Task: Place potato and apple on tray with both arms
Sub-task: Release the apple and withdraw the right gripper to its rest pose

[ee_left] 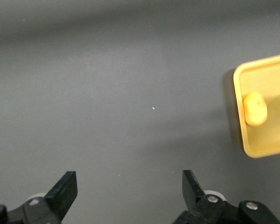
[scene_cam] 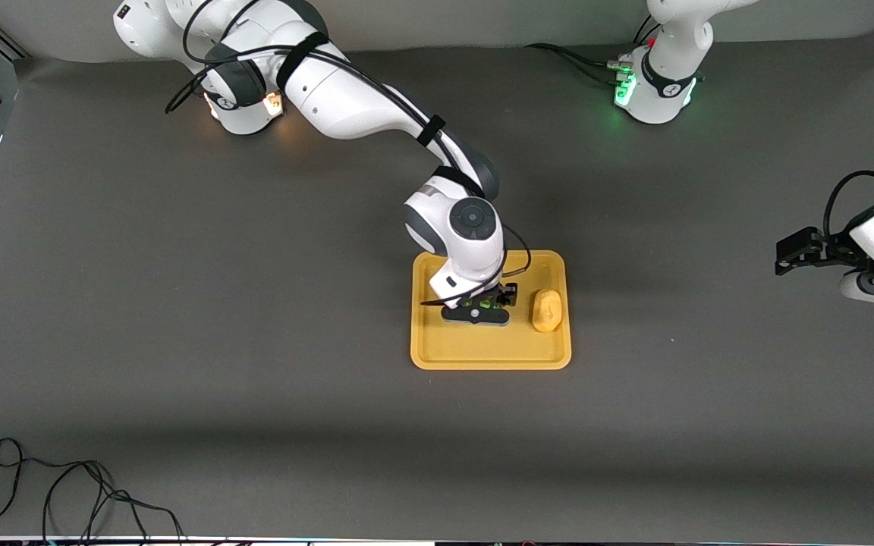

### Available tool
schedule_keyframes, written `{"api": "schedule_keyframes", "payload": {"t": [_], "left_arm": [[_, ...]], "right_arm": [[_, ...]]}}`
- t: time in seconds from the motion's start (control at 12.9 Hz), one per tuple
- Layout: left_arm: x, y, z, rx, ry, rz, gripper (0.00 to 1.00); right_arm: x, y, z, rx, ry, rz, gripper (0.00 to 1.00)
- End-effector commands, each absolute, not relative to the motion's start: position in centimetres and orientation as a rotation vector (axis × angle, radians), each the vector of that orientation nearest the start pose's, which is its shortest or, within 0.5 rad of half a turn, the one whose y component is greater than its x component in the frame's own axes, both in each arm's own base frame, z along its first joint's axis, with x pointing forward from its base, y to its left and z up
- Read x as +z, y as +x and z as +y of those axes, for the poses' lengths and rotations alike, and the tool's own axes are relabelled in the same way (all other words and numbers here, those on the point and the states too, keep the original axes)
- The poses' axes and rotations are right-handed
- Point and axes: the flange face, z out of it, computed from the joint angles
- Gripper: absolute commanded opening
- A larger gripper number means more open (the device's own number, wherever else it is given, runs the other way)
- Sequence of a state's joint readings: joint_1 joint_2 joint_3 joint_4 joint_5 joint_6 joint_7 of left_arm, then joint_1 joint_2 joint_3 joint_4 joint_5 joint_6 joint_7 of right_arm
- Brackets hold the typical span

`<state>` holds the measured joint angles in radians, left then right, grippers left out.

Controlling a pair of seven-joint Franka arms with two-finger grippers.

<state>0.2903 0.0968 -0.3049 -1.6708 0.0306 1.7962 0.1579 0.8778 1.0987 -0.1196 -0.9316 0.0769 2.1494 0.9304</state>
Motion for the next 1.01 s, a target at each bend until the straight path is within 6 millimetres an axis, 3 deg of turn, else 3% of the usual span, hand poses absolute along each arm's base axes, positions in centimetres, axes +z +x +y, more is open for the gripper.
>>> {"api": "schedule_keyframes", "payload": {"t": [0.0, 0.16, 0.23, 0.47, 0.54, 0.7, 0.93], "left_arm": [[55.3, 55.5, -0.8, -0.068, -3.076, 0.204, 1.00], [55.5, 54.4, -0.9, -0.060, -3.066, 0.219, 1.00], [55.4, 54.4, -0.9, -0.055, -3.068, 0.226, 1.00], [54.6, 54.8, -1.1, -0.026, -3.078, 0.292, 1.00], [54.3, 54.9, -1.4, -0.013, -3.086, 0.317, 1.00], [53.4, 55.0, -3.1, 0.003, -3.119, 0.352, 1.00], [54.1, 54.7, -5.0, -0.016, -3.226, 0.311, 1.00]], "right_arm": [[29.1, 55.5, 57.4, -0.170, -3.077, 0.263, 1.00], [37.5, 55.4, 55.7, -0.148, -3.079, 0.287, 1.00], [41.5, 55.9, 53.7, -0.131, -3.074, 0.324, 1.00], [50.6, 56.3, 48.1, -0.096, -3.079, 0.380, 1.00], [53.6, 56.5, 45.5, -0.088, -3.089, 0.322, 1.00], [56.9, 57.6, 38.1, 0.012, -3.145, 0.228, 1.00], [59.1, 59.0, 26.9, 0.084, -3.170, 0.141, 1.00]]}}
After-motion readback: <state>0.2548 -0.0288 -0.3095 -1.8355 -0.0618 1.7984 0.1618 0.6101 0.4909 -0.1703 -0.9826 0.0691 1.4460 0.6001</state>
